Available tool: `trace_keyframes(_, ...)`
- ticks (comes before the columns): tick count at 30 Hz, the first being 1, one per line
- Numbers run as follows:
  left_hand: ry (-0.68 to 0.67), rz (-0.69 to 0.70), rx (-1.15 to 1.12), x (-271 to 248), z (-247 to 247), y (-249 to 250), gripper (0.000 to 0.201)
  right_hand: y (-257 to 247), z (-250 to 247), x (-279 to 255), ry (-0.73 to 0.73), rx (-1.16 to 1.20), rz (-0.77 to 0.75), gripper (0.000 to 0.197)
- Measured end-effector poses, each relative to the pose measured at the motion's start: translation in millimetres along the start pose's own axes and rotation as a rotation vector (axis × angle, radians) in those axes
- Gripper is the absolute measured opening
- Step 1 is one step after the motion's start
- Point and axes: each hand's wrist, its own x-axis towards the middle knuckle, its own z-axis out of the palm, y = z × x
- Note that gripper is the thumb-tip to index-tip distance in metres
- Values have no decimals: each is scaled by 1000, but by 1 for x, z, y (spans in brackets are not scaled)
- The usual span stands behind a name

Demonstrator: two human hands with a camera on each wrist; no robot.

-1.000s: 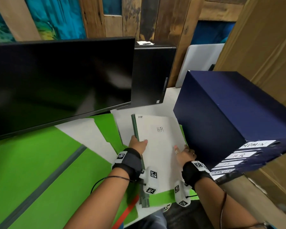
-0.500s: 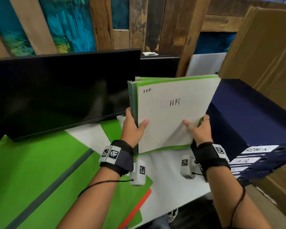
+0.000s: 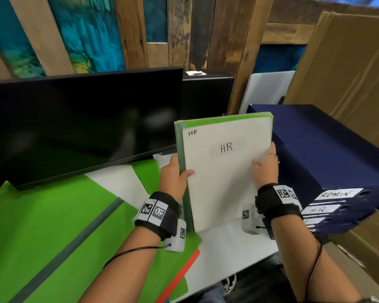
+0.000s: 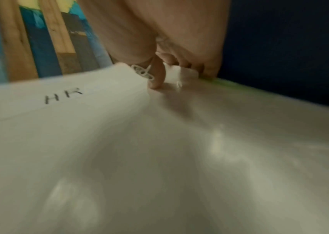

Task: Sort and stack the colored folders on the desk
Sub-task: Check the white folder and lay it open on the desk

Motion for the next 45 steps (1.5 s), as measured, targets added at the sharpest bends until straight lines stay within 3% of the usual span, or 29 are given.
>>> trace_keyframes(5, -53, -154, -6, 1, 7, -11, 34, 3, 9, -12, 2, -310, 51, 67)
trace_keyframes(10, -305, -289, 252, -12, 37, -53, 42, 39, 30, -32, -262, -564, 298, 69)
trace_keyframes(16, -429, -362, 460, -25, 57, -76, 49, 71, 46, -48, -395, -631, 428, 112)
trace_keyframes(21, -457, -415, 550, -27, 66, -81, 46, 77, 51, -53, -415, -682, 395, 106)
trace_keyframes(27, -405, -227, 601, -32, 60, -86, 42, 78, 56, -66, -439, -852, 216, 76)
trace_keyframes(30, -376, -114, 585, -24, 38, -94, 43, 66, 63, -67, -433, -765, 150, 65)
trace_keyframes(34, -258, -134, 598, -20, -14, -114, 48, 34, 91, -79, -538, -637, -71, 52)
trace_keyframes(36, -246, -200, 672, -23, -47, -127, 56, 15, 112, -95, -605, -598, -155, 46)
trace_keyframes(39, -340, -384, 841, -33, -95, -152, 108, -14, 144, -123, -701, -627, -260, 41)
trace_keyframes(41, -369, -514, 869, -43, -117, -165, 131, -29, 168, -142, -830, -568, -289, 41)
trace_keyframes(45, -342, -624, 807, -61, -131, -177, 139, -54, 209, -181, -1038, -473, -170, 66)
